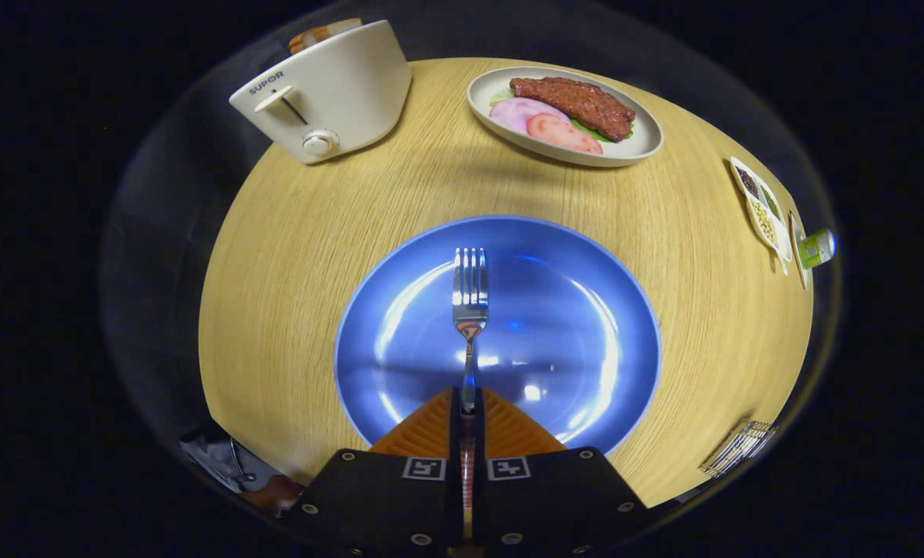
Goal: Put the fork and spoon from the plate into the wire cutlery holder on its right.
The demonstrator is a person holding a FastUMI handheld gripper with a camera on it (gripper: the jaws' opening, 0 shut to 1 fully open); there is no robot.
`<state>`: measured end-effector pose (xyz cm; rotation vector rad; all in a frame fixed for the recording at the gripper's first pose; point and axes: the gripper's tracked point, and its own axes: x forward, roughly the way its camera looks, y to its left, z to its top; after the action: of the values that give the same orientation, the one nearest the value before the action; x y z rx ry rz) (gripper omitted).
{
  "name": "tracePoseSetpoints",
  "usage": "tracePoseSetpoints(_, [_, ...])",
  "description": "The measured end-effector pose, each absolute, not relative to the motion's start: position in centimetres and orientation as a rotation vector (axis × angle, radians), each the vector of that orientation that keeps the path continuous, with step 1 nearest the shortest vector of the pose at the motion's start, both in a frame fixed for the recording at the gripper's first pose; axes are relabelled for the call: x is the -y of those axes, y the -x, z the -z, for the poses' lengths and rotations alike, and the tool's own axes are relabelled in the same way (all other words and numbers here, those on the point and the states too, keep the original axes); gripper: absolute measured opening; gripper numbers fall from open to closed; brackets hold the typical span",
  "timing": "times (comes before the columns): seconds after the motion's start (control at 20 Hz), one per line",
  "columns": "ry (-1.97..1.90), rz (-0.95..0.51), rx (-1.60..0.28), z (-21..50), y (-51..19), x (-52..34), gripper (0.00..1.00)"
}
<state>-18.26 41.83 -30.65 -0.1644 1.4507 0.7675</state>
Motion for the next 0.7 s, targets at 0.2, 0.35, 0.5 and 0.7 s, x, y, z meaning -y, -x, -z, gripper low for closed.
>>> tracePoseSetpoints(0.2, [0.082,-0.696,-1.426,27.7,15.5,-35.0,0.05])
tracePoseSetpoints(0.35, [0.054,-0.605,-1.431,26.4,13.7,-27.4,0.05])
tracePoseSetpoints(0.5, [0.046,-0.523,-1.442,25.8,12.6,-20.0,0.05])
tracePoseSetpoints(0.7, [0.037,-0.462,-1.477,25.3,12.7,-12.1,0.05])
